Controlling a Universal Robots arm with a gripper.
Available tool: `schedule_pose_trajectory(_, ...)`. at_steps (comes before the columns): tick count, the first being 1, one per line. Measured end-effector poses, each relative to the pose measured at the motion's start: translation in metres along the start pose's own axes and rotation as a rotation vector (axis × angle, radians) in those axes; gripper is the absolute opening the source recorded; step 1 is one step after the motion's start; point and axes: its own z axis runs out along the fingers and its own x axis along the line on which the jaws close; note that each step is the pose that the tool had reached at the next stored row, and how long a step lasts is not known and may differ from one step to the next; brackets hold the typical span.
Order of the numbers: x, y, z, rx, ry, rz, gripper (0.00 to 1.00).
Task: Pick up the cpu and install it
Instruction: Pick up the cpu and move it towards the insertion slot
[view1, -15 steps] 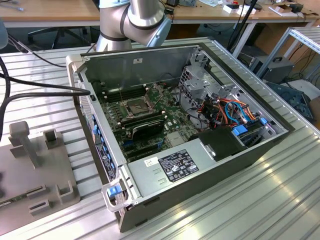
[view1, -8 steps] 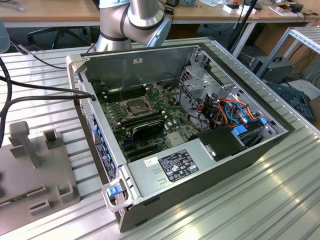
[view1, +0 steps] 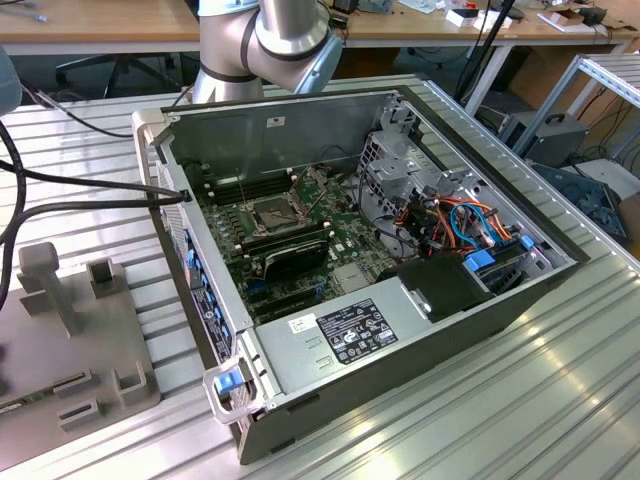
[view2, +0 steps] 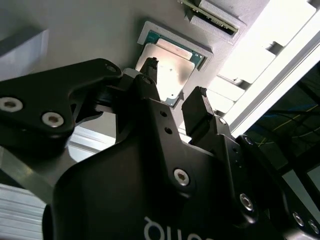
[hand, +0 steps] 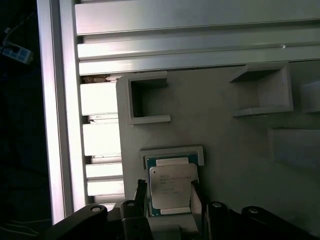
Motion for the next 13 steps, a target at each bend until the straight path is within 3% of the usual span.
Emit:
schedule_pose_trajectory(3,0.0,-0.0004,0.0,0.0004,-0.0001,0.0,0.49)
schedule_pose_trajectory(7,0.0,-0.0007,0.0,0.0006,-0.0001,0.0,0.74)
schedule_pose_trajectory(9,-0.0001,-0.0008,0.0011,-0.0008,-0.0003,0.0,0.74)
schedule_pose_trajectory(13,-0.0007,-0.001,0.0101,-0.0009,0.0005,0.0,0.74)
